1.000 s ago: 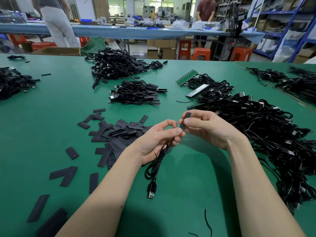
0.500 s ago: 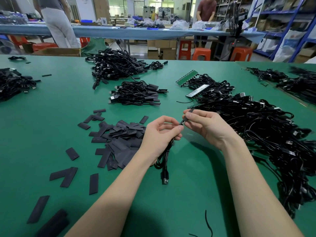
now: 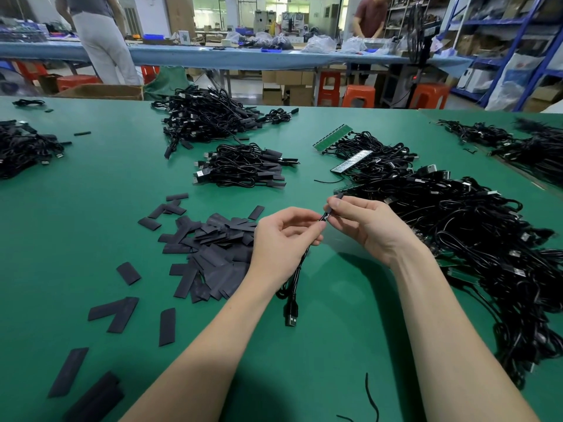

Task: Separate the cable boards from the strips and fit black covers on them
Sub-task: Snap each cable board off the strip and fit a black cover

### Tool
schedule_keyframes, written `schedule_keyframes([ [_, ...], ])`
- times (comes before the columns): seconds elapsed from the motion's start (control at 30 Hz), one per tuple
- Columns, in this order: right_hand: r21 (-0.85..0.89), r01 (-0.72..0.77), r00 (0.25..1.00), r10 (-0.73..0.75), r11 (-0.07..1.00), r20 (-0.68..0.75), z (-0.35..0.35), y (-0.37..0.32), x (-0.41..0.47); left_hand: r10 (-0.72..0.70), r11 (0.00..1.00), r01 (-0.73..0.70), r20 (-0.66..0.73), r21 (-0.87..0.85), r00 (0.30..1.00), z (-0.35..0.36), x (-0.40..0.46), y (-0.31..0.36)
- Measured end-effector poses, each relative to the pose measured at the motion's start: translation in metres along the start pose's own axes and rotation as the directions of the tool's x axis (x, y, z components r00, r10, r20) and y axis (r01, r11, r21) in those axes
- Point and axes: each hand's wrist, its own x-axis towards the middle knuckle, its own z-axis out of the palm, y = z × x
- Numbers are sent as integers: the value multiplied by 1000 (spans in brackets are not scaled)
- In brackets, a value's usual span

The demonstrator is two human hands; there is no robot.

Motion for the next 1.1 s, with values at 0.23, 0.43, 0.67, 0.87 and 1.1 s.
schedule_keyframes([
  [0.23, -54, -2, 999, 4, 999, 38, -3, -4, -4, 8, 1000, -9, 20, 18, 1000, 1, 0, 0],
  [0.43, -77, -11, 997, 16, 997, 72, -5, -5, -6, 16, 999, -17, 34, 28, 999, 1, -1, 0],
  [0.67, -66, -52, 994, 58, 996, 91, -5, -3, -7, 28, 1000, -28, 28, 12, 999, 1, -1, -1],
  [0.87, -79, -76, 994, 82, 994, 66, -2, -2, -6, 30, 999, -30, 12, 14, 999, 0, 0, -2],
  [1.1, -59, -86, 995, 89, 995, 35, 0, 0, -3, 35, 999, -35, 1, 17, 999, 0, 0, -3],
])
